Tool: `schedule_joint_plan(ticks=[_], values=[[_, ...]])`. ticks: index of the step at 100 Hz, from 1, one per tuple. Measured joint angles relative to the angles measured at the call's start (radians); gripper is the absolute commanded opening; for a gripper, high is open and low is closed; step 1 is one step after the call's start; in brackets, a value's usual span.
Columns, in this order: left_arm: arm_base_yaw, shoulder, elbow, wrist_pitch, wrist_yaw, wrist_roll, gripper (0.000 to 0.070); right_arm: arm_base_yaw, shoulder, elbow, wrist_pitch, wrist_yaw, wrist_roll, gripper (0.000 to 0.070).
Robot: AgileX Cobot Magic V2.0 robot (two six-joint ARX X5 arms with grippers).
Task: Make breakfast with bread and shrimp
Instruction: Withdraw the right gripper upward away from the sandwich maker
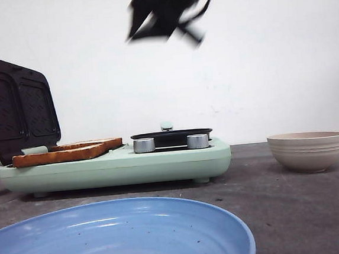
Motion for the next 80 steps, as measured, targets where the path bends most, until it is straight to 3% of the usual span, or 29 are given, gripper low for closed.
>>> schedule_joint_plan(ticks=[15,26,55,68,80], values=[[0.000,0.000,0.000,-0.002,-0.008,0.018,0.0000,-0.041,-0.177,0.003,-0.249,0.071,-0.250,0.0002],[0.000,0.005,0.000,-0.001,-0.020,0.025,0.0000,-0.082,-0.289,-0.039,-0.349,0.073,-0.339,0.0002],[0.000,0.071,0.000,0.008,-0.029,0.025,0.0000,-0.113,-0.701,-0.399,-0.184,0.076,-0.385,0.0002],[0.000,0.118,0.000,0.072,-0.030,0.025,0.0000,-0.112,-0.837,-0.489,-0.246,0.072,-0.386,0.0002],[0.002,0.192,0.000,0.215,-0.031,0.031,0.0000,-0.112,-0.929,-0.514,-0.344,0.071,-0.385,0.0002]])
